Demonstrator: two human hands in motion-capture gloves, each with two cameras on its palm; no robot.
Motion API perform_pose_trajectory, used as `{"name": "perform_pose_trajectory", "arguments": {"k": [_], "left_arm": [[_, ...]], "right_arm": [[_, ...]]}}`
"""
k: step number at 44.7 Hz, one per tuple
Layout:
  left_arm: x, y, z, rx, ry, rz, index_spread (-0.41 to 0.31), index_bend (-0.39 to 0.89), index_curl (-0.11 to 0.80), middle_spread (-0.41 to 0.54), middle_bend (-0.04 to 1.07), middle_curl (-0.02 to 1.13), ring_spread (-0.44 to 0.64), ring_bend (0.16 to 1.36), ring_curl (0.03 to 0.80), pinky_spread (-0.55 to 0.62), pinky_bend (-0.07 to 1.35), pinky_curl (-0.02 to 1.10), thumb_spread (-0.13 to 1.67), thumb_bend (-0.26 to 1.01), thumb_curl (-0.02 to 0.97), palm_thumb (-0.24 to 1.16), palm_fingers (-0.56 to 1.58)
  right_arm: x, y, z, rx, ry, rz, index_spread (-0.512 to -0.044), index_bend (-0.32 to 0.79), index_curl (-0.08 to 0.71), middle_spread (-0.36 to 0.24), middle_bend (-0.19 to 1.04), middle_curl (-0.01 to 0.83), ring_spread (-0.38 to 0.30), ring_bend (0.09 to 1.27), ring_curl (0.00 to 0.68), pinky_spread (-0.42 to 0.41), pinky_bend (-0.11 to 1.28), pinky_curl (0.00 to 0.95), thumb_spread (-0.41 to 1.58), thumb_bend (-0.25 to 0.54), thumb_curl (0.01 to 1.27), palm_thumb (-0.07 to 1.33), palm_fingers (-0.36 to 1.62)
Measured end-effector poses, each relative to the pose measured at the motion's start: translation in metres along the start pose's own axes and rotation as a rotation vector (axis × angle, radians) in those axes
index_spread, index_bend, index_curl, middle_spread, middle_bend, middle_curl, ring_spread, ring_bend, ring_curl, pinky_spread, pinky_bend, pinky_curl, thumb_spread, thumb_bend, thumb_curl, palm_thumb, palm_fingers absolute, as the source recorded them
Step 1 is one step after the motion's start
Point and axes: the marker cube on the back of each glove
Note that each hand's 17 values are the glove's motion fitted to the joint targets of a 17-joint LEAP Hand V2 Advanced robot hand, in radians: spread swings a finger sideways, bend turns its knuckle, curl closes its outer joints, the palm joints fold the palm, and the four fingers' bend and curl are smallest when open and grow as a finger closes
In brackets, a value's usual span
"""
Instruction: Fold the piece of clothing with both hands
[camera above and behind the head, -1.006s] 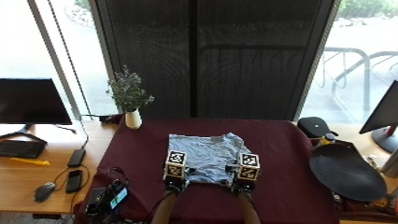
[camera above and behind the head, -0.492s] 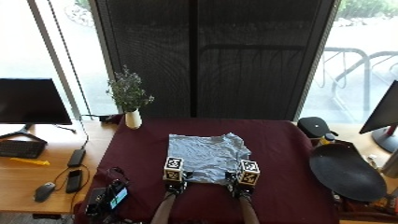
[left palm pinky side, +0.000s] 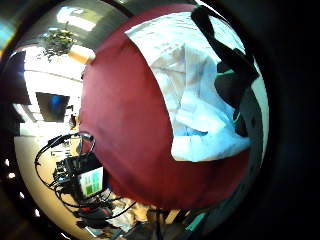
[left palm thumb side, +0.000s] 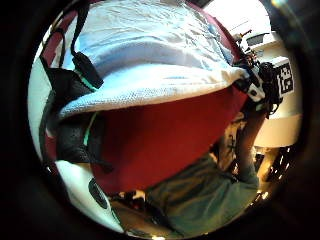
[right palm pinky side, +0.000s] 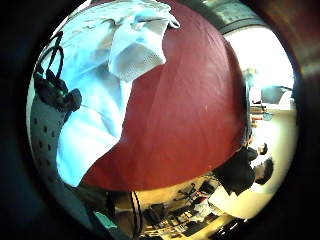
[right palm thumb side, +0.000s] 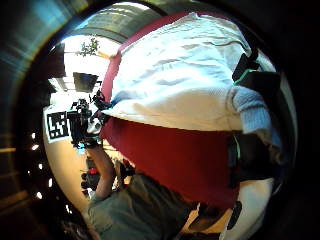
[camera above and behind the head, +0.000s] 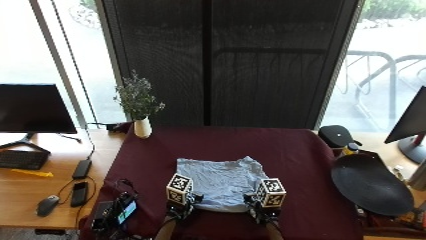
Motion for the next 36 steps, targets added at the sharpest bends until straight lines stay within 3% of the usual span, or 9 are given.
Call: {"name": "perform_pose_trajectory", "arguments": {"k": [4, 9, 18, 24, 29, 33, 36], "left_arm": [[0.008, 0.037, -0.018, -0.180, 0.091, 0.052, -0.281, 0.23, 0.414, -0.310, 0.50, 0.50, -0.32, 0.66, 0.392, -0.05, 0.13, 0.27, 1.20, -0.01, 0.336, 0.66, 1.19], [0.008, 0.043, -0.049, -0.256, 0.104, 0.086, -0.291, 0.22, 0.431, -0.331, 0.53, 0.52, -0.35, 0.69, 0.411, -0.06, 0.12, 0.25, 1.19, -0.02, 0.335, 0.66, 1.19], [-0.019, -0.030, -0.079, -0.267, 0.148, 0.016, -0.300, 0.19, 0.451, -0.351, 0.60, 0.54, -0.37, 0.72, 0.429, -0.07, 0.12, 0.24, 1.21, -0.01, 0.329, 0.65, 1.20], [-0.036, -0.070, -0.087, -0.317, 0.018, -0.167, -0.301, 0.17, 0.456, -0.356, 0.64, 0.55, -0.36, 0.78, 0.449, -0.08, 0.13, 0.23, 1.24, -0.01, 0.322, 0.66, 1.20], [-0.034, -0.093, -0.067, -0.385, 0.007, -0.200, -0.296, 0.18, 0.462, -0.357, 0.66, 0.56, -0.36, 0.80, 0.459, -0.08, 0.13, 0.23, 1.25, -0.01, 0.318, 0.66, 1.19], [-0.038, -0.120, -0.041, -0.259, -0.027, -0.231, -0.298, 0.20, 0.474, -0.353, 0.67, 0.56, -0.35, 0.81, 0.470, -0.07, 0.12, 0.22, 1.27, -0.01, 0.313, 0.67, 1.17], [-0.042, -0.124, -0.035, -0.157, -0.046, -0.272, -0.282, 0.20, 0.483, -0.337, 0.64, 0.56, -0.33, 0.79, 0.466, -0.02, 0.11, 0.20, 1.28, 0.00, 0.312, 0.68, 1.03]], "right_arm": [[-0.002, 0.016, -0.014, -0.040, -0.094, -0.054, -0.295, 0.09, 0.341, -0.192, 0.23, 0.380, -0.235, 0.56, 0.383, -0.145, 0.44, 0.334, 1.04, 0.084, 0.45, 1.01, 1.13], [-0.003, 0.010, -0.048, 0.014, -0.177, -0.090, -0.301, 0.05, 0.304, -0.191, 0.25, 0.400, -0.245, 0.62, 0.406, -0.186, 0.47, 0.351, 1.00, 0.052, 0.46, 1.02, 1.17], [-0.001, -0.066, -0.084, 0.279, -0.163, 0.021, -0.306, 0.04, 0.245, -0.192, 0.34, 0.442, -0.235, 0.74, 0.450, -0.216, 0.50, 0.369, 1.02, 0.009, 0.45, 1.03, 1.21], [-0.006, -0.122, -0.098, 0.324, -0.086, 0.118, -0.313, 0.03, 0.211, -0.198, 0.40, 0.467, -0.223, 0.79, 0.471, -0.204, 0.51, 0.374, 1.05, -0.012, 0.43, 1.02, 1.18], [-0.018, -0.153, -0.115, 0.364, -0.031, 0.139, -0.325, 0.00, 0.174, -0.201, 0.45, 0.483, -0.219, 0.82, 0.484, -0.201, 0.53, 0.380, 1.07, -0.014, 0.42, 1.02, 1.14], [-0.017, -0.185, -0.117, 0.456, 0.001, 0.195, -0.329, 0.00, 0.148, -0.201, 0.48, 0.492, -0.217, 0.85, 0.494, -0.195, 0.53, 0.383, 1.07, -0.019, 0.41, 1.01, 1.11], [-0.010, -0.195, -0.109, 0.531, -0.053, 0.254, -0.329, 0.03, 0.143, -0.202, 0.47, 0.491, -0.214, 0.81, 0.486, -0.142, 0.49, 0.377, 1.07, -0.027, 0.40, 0.99, 0.97]]}}
